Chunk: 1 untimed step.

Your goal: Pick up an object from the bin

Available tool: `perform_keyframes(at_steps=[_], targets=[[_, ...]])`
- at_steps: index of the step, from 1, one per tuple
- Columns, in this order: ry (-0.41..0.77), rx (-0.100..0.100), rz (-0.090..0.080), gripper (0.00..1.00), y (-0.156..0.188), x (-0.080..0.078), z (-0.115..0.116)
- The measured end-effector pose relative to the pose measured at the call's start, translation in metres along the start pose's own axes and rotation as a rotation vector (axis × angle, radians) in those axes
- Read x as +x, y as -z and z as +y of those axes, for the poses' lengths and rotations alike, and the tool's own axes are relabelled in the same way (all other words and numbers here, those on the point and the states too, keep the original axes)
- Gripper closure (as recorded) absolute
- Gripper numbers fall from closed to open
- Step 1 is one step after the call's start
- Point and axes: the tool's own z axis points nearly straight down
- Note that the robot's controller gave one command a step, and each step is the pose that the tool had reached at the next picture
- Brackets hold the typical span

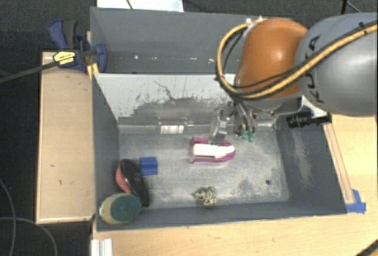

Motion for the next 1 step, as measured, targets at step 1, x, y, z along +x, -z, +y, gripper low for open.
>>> perform_keyframes(at_steps=[1], targets=[[-0.091,0.004,0.010,1.00,-0.0487,-0.0087,0.0063]])
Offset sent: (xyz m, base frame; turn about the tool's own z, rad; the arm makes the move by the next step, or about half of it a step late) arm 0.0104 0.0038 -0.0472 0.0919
